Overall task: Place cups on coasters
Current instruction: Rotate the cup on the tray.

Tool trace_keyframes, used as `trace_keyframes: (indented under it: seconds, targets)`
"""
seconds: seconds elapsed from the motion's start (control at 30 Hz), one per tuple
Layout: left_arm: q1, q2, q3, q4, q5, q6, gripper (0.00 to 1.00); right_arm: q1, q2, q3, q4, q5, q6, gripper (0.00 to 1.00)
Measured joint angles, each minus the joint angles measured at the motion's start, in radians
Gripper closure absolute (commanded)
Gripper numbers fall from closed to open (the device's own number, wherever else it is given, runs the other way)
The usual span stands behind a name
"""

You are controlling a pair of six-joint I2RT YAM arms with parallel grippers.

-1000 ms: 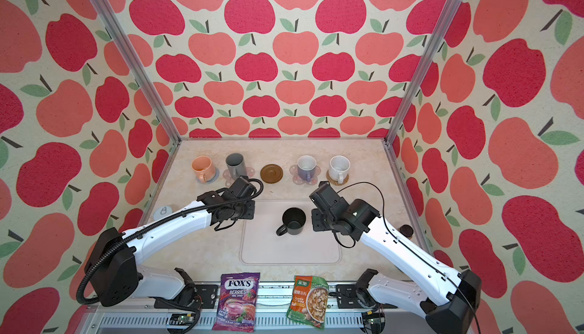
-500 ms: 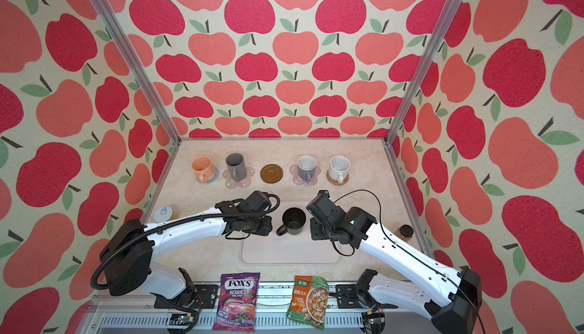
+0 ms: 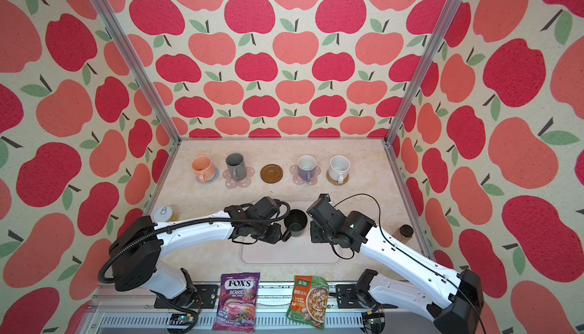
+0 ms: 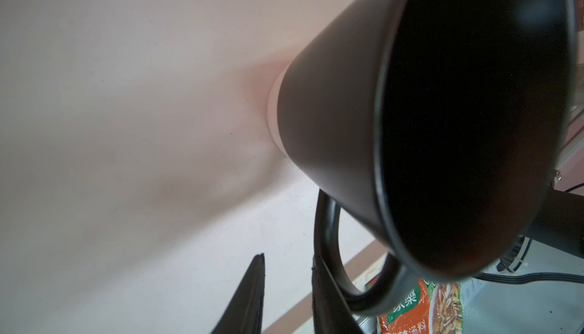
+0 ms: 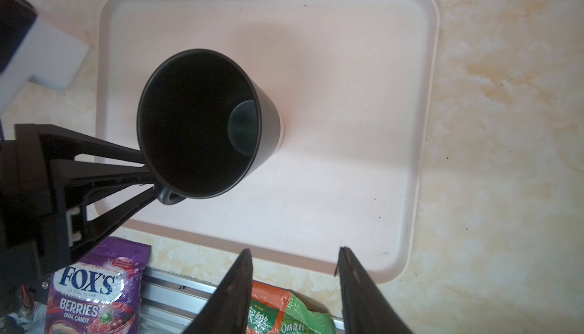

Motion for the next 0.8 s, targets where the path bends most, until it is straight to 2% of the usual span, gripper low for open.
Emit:
trace_keyframes:
  seconds: [0.33,0.8]
  targets:
    - [-0.029,0.068,0.057,0.033,0.043,0.001,0.72,0.0,-0.015,-0.028,0.014,-0.013,0.016,0.53]
    - [-0.036,0.125,0.092,0.084,0.185,0.005,0.73,0.044,-0.021,-0.082,0.085,-0.036,0.06,0.53]
